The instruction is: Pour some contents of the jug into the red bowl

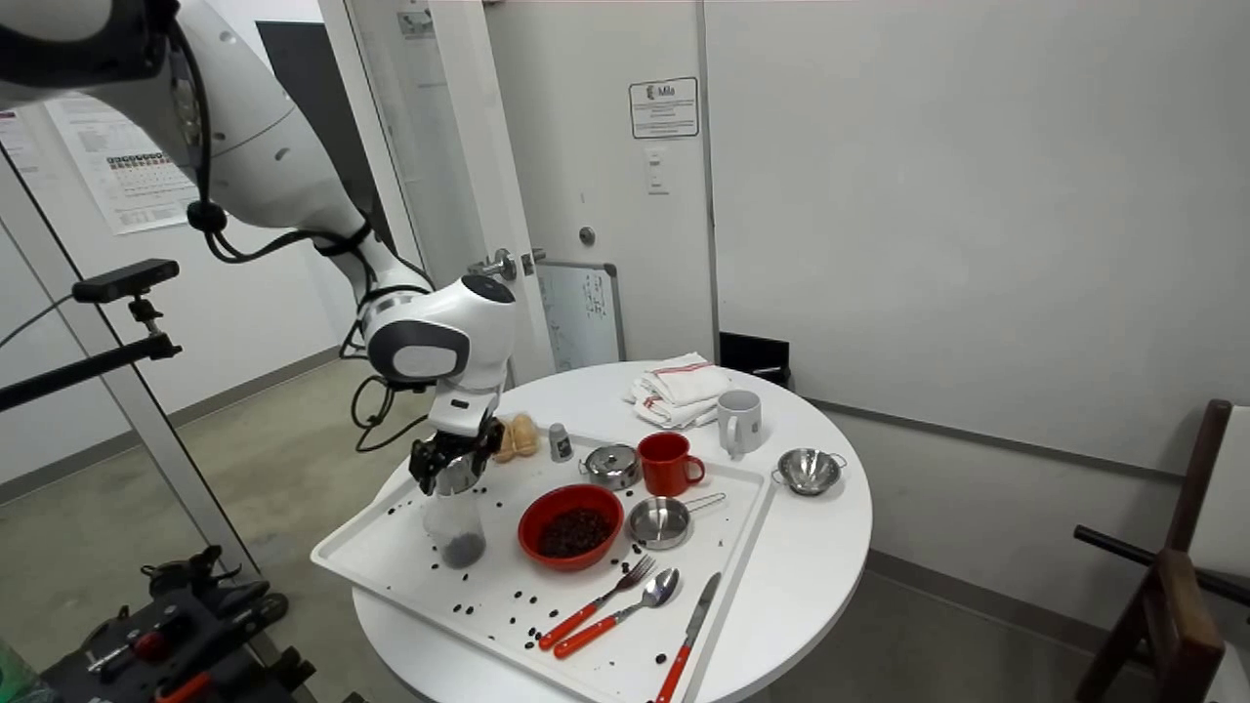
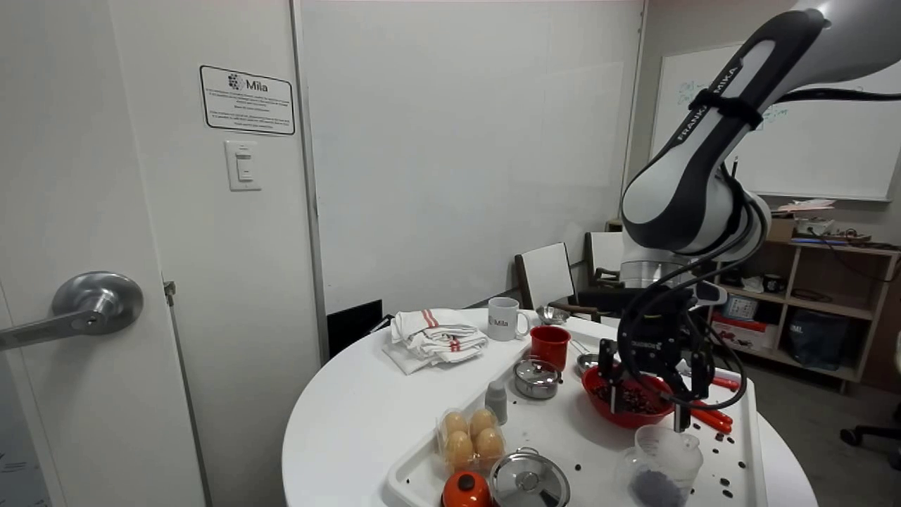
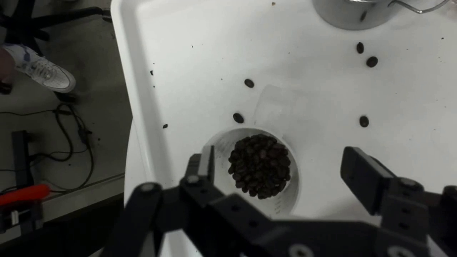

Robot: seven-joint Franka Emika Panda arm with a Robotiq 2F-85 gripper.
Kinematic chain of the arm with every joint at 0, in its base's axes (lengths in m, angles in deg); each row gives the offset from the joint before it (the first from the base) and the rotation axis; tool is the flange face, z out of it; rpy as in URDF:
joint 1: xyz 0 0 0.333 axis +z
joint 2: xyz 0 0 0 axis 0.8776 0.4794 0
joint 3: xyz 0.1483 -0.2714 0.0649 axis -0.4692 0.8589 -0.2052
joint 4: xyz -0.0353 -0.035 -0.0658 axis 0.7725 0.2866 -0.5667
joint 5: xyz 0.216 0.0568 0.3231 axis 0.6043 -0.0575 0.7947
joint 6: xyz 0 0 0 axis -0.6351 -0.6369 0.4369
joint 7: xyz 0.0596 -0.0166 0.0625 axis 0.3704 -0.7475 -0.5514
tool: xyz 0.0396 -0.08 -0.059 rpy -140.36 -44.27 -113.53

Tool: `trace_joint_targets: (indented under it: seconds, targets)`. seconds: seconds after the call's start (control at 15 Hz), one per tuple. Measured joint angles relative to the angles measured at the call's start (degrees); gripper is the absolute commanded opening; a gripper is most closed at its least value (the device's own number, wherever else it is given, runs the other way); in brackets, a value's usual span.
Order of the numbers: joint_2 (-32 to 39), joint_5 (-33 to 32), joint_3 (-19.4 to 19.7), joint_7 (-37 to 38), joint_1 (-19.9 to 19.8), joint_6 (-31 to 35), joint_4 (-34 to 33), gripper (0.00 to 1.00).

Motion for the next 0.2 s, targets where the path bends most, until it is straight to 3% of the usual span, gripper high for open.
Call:
trace_joint_targets:
  seconds: [0.2]
  targets:
    - [-0.4,0.8,-0.6,0.0,-1.1,-0.1,0.0,1.0]
